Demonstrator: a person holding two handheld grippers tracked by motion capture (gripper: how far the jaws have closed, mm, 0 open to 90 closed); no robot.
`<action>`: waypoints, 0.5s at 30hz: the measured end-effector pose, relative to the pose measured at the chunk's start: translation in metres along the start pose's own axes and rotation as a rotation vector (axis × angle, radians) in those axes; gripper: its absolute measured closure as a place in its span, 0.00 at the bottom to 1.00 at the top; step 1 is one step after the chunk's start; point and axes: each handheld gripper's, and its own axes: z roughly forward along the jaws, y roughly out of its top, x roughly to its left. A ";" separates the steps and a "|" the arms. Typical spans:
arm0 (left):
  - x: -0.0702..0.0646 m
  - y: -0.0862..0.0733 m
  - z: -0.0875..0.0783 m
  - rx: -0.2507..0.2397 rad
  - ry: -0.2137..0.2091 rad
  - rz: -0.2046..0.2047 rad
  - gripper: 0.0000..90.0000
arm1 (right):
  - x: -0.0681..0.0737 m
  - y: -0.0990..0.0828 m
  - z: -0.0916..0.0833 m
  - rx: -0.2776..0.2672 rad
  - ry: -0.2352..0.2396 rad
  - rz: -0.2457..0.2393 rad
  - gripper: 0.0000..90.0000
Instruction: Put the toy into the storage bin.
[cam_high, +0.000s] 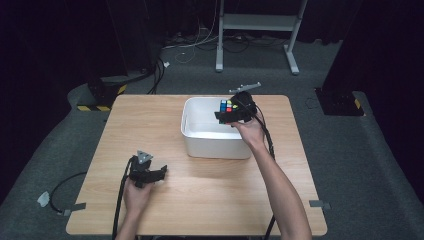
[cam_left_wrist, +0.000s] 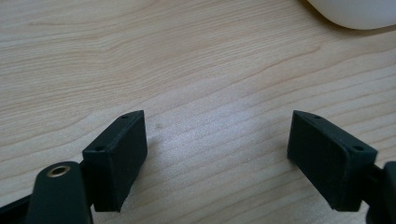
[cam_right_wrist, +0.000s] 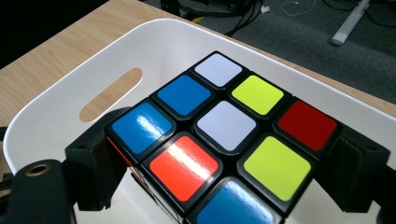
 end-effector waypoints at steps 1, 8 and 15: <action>0.000 0.000 0.000 0.000 0.000 0.000 0.22 | 0.000 -0.001 -0.001 0.000 -0.001 0.001 0.15; 0.000 0.000 0.000 0.000 0.000 0.000 0.22 | -0.001 -0.005 -0.004 -0.006 -0.003 -0.005 0.15; 0.000 0.000 0.000 0.000 0.000 0.000 0.22 | -0.001 -0.007 -0.006 -0.007 -0.004 -0.002 0.15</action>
